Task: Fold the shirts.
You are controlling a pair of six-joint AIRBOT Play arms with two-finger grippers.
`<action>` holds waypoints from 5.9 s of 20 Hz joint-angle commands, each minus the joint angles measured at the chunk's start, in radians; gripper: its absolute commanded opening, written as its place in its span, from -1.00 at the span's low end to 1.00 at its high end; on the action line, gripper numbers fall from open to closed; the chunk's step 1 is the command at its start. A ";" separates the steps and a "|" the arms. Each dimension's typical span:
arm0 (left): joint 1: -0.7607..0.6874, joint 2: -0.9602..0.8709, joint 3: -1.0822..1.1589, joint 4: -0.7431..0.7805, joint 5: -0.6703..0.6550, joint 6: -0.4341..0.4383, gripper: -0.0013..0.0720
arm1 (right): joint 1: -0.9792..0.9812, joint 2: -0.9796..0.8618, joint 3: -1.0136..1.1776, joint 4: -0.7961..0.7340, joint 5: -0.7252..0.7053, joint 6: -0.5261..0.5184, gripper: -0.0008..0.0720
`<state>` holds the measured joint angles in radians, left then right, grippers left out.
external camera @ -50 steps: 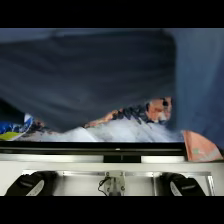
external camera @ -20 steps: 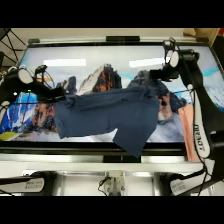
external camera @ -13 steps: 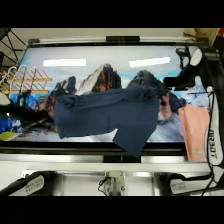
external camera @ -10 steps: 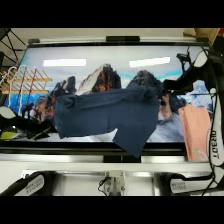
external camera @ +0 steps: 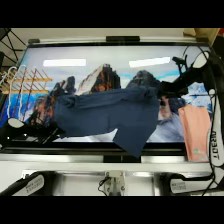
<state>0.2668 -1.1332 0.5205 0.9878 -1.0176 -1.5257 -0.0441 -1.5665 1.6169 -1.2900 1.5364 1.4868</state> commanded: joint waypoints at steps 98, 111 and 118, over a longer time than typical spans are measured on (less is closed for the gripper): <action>-0.031 -0.463 0.708 0.016 -0.013 0.101 -0.88 | 0.051 -0.125 -0.167 -0.122 -0.547 0.102 -0.78; -0.032 -0.483 0.694 0.021 -0.081 0.040 -0.10 | 0.014 -0.110 -0.155 -0.098 -0.357 0.122 0.29; 0.042 -0.330 0.679 0.196 -0.440 0.060 0.50 | -0.012 0.026 -0.111 -0.315 -0.064 0.059 0.32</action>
<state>0.2779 -1.5356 1.2266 1.0683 -1.2793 -1.4788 -0.0387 -1.5963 1.4975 -1.4956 1.3354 1.5772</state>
